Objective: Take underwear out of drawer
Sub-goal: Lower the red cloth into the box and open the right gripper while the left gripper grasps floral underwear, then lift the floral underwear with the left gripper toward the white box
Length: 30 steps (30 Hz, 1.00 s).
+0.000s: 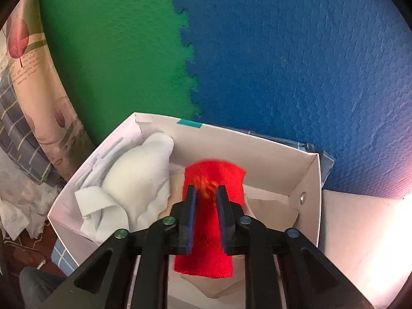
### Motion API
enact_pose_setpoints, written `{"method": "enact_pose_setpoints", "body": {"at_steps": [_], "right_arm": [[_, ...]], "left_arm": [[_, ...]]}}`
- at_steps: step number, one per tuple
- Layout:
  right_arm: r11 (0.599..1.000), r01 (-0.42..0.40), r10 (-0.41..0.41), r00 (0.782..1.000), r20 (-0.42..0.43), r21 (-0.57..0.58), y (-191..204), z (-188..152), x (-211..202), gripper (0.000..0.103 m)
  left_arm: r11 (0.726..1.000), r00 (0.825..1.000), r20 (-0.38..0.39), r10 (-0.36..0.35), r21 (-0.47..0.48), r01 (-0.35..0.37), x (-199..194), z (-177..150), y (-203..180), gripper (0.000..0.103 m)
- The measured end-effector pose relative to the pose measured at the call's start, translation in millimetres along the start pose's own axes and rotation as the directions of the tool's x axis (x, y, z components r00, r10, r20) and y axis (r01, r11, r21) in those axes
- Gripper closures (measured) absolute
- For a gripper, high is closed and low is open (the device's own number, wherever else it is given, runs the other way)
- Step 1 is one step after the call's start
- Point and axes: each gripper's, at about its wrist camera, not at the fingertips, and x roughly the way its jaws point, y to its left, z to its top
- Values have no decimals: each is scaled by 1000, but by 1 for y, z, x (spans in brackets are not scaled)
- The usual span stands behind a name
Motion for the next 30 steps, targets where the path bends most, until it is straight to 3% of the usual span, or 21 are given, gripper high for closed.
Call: {"method": "enact_pose_setpoints", "body": {"at_steps": [3, 5, 9, 11, 13, 22, 30], "right_arm": [[1000, -1, 1, 998, 65, 2, 1, -1, -17, 49], [1000, -13, 14, 994, 107, -6, 0, -3, -31, 50], [1000, 7, -6, 988, 154, -1, -2, -13, -52, 50], [1000, 29, -29, 988, 153, 3, -2, -15, -54, 50], [999, 32, -32, 988, 151, 4, -2, -15, -54, 50], [1000, 30, -30, 988, 153, -1, 1, -17, -55, 50], [998, 61, -61, 986, 158, 5, -5, -19, -56, 50]], "left_arm": [[1000, 1000, -1, -17, -15, 17, 3, -1, 6, 36], [1000, 1000, 0, -10, -15, 10, 5, -1, 6, 50], [1000, 1000, -2, -3, -19, 3, 12, -6, 11, 67], [1000, 1000, 1, 4, -10, -4, 9, -11, 12, 84], [1000, 1000, 17, -1, -18, 1, 7, -13, 16, 89], [999, 991, 131, -27, -31, 31, -29, -18, 24, 91], [1000, 972, 235, -20, -6, 23, -80, -32, 30, 91]]}}
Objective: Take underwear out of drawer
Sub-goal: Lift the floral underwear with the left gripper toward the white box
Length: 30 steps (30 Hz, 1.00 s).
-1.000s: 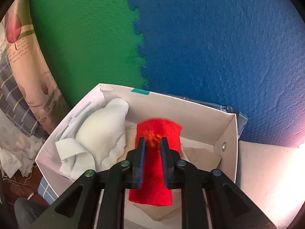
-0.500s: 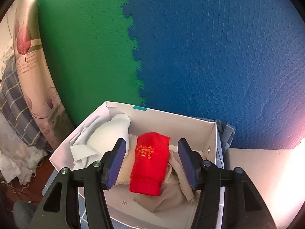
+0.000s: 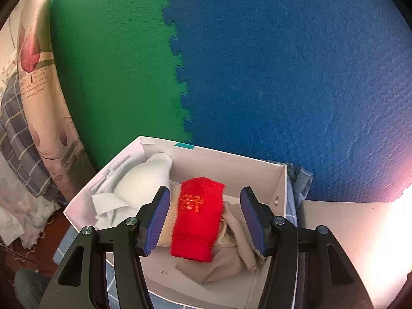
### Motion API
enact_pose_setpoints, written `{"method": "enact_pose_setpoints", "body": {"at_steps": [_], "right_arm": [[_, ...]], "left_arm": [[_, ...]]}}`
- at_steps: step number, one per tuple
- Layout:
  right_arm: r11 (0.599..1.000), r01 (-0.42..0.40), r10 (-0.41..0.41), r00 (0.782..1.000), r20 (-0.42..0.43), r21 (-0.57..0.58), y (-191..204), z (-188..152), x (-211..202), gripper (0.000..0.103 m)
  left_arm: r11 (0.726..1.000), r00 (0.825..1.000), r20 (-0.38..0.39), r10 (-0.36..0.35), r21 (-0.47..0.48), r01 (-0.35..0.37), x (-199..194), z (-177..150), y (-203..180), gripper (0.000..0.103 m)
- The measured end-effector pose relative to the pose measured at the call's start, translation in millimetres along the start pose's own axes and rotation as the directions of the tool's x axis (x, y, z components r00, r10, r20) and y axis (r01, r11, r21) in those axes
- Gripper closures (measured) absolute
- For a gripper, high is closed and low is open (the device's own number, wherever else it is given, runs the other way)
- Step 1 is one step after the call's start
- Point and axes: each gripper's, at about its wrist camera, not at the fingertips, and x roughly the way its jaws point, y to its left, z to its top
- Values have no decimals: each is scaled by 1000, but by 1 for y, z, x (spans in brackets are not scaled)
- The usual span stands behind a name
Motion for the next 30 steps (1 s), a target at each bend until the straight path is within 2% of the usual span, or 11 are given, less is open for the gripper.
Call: {"method": "enact_pose_setpoints", "body": {"at_steps": [7, 11, 14, 17, 22, 26, 30], "right_arm": [[999, 6, -6, 1000, -6, 40, -15, -11, 1, 49], [998, 3, -3, 1000, -13, 57, -22, -15, 3, 49], [998, 0, 1, 1000, -18, 61, -26, -18, 5, 49], [998, 1, 0, 1000, -22, 69, -27, -22, 5, 49], [997, 8, -6, 1000, -25, 79, -29, -36, -2, 49], [994, 11, -9, 1000, -23, 113, -34, -53, -14, 49], [988, 35, -30, 999, -33, 151, -41, -72, -22, 44]], "left_arm": [[999, 995, 96, 13, 44, -17, -54, -5, 4, 91], [995, 981, 188, 41, 82, -57, -94, -6, 12, 91], [993, 972, 229, 53, 86, -75, -119, -6, 19, 91], [990, 954, 289, 73, 92, -104, -148, -4, 25, 91], [985, 907, 408, 107, 77, -151, -200, 19, 36, 91], [979, 853, 503, 138, 64, -196, -236, 43, 41, 91], [975, 808, 571, 143, 59, -215, -267, 69, 42, 91]]}}
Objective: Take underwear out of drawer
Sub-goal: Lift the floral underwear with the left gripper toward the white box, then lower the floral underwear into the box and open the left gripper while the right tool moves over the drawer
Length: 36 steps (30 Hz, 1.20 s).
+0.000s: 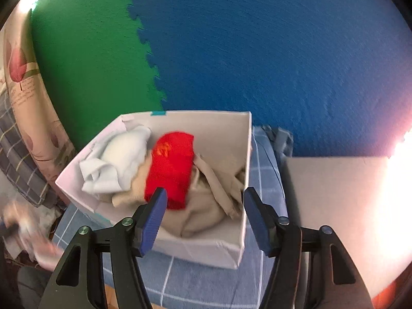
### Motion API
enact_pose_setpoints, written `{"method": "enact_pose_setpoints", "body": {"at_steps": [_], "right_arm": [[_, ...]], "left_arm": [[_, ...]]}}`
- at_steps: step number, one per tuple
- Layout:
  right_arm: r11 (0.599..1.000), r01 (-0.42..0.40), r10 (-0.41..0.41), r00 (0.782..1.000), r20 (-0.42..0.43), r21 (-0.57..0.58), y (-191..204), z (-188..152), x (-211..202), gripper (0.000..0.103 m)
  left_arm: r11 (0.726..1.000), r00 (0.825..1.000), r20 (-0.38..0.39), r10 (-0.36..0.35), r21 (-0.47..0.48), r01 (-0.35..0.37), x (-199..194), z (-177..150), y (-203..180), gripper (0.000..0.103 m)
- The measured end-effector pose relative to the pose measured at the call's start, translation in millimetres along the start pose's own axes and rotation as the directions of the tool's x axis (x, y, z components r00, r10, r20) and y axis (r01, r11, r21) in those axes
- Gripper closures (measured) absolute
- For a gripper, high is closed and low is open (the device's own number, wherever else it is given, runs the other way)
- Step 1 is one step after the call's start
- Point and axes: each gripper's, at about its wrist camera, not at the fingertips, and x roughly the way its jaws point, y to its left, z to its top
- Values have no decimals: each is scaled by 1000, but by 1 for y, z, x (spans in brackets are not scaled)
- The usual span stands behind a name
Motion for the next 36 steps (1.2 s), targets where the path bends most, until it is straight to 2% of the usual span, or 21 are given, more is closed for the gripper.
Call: {"method": "enact_pose_setpoints", "body": {"at_steps": [7, 14, 19, 24, 30, 33, 36], "right_arm": [[998, 15, -14, 1000, -17, 63, -19, -33, -14, 41], [993, -8, 10, 1000, -16, 119, -29, -62, -38, 39], [994, -26, 29, 999, -25, 107, -25, -88, -48, 38], [996, -35, 43, 994, -102, 79, -16, -130, -34, 38], [1000, -15, 16, 978, -210, 6, -5, -187, -4, 38], [1000, -27, 24, 969, -245, -8, -3, -203, 6, 38], [999, -28, 21, 965, -263, -20, -3, -213, 13, 38]], "left_arm": [[1000, 992, 123, -7, -2, 7, -12, 64, -2, 91], [999, 985, 169, -25, 24, 21, -5, 106, -25, 91], [998, 985, 168, -30, 50, 22, 5, 125, -43, 91], [997, 989, 146, -14, 71, 4, 23, 138, -58, 91], [999, 996, 90, 13, 47, -18, 60, 141, -58, 91], [998, 997, 65, 34, 45, -37, 78, 144, -56, 91], [1000, 999, 28, 30, 2, -30, 93, 145, -52, 91]]}}
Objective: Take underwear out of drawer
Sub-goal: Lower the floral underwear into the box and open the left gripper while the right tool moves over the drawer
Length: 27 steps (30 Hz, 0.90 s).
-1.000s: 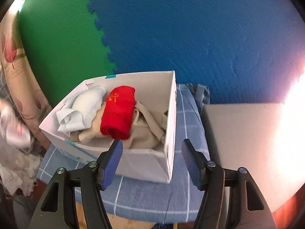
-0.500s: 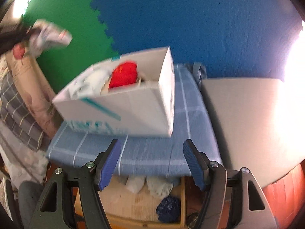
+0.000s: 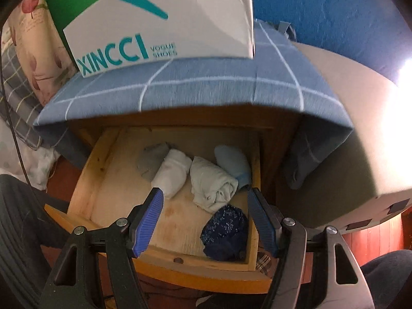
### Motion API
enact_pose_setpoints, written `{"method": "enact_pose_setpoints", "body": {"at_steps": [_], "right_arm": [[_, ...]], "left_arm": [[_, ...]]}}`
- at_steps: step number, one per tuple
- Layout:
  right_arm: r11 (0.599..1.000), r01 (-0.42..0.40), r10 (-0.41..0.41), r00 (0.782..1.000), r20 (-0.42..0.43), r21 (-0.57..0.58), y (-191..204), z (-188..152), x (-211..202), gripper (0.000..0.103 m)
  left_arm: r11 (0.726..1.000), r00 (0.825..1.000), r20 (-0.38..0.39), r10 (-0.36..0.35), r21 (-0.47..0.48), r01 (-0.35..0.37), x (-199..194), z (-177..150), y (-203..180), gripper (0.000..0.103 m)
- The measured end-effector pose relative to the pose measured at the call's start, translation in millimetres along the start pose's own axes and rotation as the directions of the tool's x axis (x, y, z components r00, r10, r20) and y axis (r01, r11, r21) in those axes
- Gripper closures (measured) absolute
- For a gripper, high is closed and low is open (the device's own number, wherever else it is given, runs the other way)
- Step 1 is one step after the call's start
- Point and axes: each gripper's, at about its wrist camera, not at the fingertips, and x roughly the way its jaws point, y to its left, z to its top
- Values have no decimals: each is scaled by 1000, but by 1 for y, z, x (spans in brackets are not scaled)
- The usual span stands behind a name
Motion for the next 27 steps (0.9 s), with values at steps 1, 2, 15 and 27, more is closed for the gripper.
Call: {"method": "enact_pose_setpoints", "body": {"at_steps": [1, 2, 15, 27], "right_arm": [[1000, 4, -4, 1000, -1, 0, 0, -1, 2, 38], [1000, 3, -3, 1000, -3, 1, -2, -1, 3, 38], [1000, 13, -14, 999, -52, -27, 8, 5, 24, 38], [997, 28, -34, 996, -82, -72, 17, -3, 33, 38]], "left_arm": [[1000, 1000, -8, 1, -13, -1, 4, 1, 1, 91], [1000, 1000, -15, 1, -23, -1, 8, 2, 2, 91], [996, 995, -67, 79, -31, -82, 58, 8, -5, 91], [995, 990, -115, 87, -32, -91, 88, -1, -9, 91]]}}
